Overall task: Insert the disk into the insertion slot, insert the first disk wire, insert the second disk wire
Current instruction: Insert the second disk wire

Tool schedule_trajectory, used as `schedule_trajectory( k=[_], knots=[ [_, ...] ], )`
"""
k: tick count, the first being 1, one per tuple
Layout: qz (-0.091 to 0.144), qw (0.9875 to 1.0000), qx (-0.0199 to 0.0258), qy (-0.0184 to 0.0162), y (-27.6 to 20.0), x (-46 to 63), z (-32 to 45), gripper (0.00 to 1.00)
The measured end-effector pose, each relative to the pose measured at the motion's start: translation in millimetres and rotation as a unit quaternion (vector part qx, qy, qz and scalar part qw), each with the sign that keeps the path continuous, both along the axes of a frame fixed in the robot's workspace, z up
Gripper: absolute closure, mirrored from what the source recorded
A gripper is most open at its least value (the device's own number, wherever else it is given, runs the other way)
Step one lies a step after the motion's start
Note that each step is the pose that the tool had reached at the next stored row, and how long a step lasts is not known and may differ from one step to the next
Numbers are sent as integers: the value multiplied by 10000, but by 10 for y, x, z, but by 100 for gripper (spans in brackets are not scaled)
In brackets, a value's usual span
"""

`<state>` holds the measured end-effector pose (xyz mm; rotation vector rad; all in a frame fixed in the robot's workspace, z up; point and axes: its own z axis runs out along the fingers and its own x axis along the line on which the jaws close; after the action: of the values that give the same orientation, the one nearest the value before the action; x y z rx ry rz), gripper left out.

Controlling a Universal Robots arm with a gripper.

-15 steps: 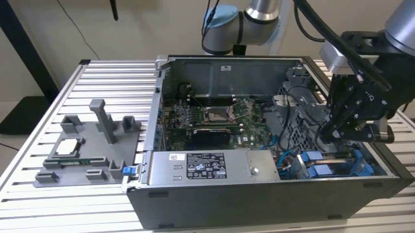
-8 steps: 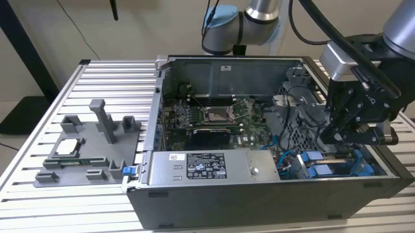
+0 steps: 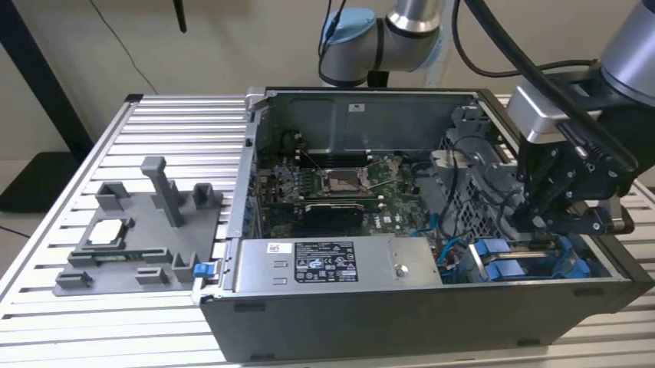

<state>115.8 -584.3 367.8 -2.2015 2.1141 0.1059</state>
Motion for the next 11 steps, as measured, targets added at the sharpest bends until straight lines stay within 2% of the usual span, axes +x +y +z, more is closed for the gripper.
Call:
schedule_trajectory(
  k=[4, 6, 7, 8, 11],
  knots=[
    [1, 10000, -20, -47, 1, 52, -50, 100],
    [1, 10000, -62, -52, 5, 53, -61, 100],
    [1, 10000, -64, -52, 4, 53, -61, 100],
    [2, 10000, -76, -53, 10, 54, -68, 100],
    [-1, 9999, -121, -59, 67, 54, -96, 100]
  ],
)
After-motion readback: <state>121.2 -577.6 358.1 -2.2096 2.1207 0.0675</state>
